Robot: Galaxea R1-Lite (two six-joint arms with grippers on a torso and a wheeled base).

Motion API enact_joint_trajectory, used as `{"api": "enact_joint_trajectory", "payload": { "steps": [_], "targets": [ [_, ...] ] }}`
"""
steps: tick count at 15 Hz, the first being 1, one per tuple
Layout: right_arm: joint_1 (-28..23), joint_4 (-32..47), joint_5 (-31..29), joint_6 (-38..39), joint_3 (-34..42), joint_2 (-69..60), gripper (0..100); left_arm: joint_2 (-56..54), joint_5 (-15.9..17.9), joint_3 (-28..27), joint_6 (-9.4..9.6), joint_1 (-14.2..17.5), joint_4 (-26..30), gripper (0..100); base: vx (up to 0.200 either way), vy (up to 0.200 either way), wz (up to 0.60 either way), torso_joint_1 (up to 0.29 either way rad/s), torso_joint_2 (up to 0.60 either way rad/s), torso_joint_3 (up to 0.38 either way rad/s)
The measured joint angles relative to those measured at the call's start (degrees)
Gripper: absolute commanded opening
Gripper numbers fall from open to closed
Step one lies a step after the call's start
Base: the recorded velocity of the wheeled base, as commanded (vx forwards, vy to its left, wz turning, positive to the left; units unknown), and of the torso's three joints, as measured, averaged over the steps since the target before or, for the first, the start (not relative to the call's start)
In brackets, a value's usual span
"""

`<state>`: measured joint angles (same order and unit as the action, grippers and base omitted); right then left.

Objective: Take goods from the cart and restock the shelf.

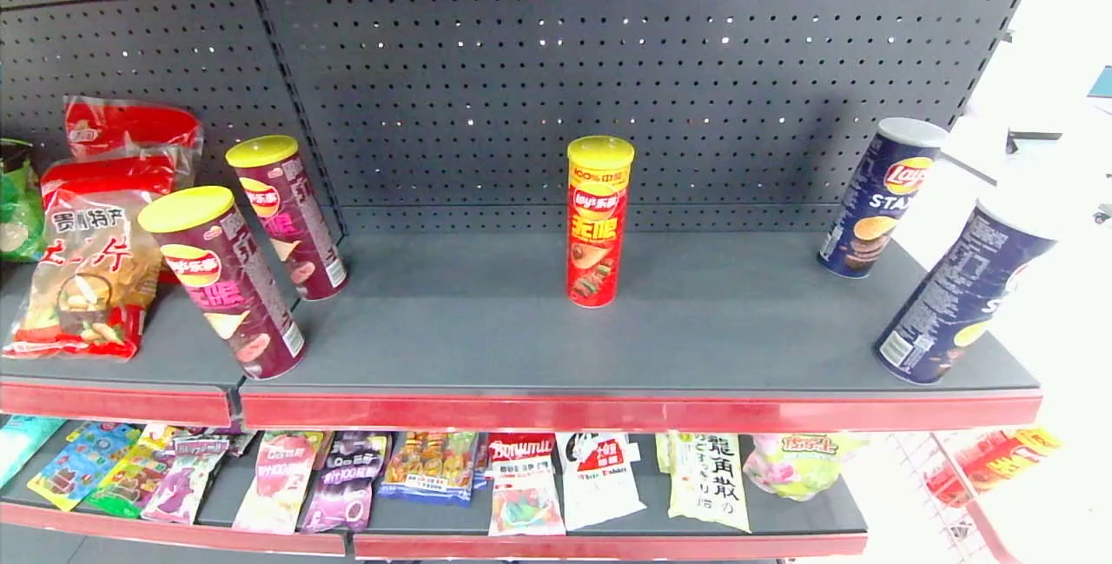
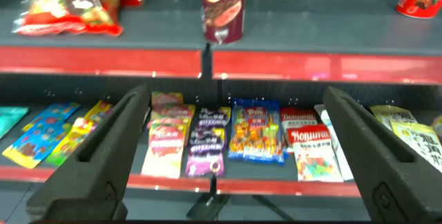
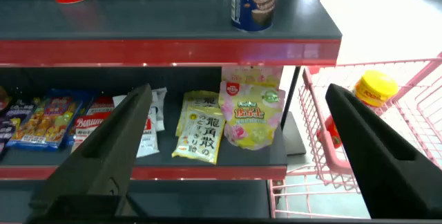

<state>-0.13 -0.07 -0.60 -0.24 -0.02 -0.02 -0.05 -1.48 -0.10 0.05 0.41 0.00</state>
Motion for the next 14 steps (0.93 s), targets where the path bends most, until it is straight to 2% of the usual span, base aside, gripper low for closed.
{"api": "enact_joint_trajectory", "payload": {
  "steps": [4, 14],
  "targets": [
    [0.02, -0.02, -0.02, -0.05, 0.0, 0.0, 100, 0.0, -0.02, 0.0, 0.02, 0.0, 0.0, 100, 0.0, 0.0, 0.0, 0.0, 0.0, 0.0],
    [0.04, -0.02, -0.02, 0.0, 0.02, 0.0, 100, 0.0, 0.02, 0.0, 0.13, -0.01, 0.0, 100, 0.0, -0.2, 0.0, 0.007, 0.0, 0.003]
  ]
}}
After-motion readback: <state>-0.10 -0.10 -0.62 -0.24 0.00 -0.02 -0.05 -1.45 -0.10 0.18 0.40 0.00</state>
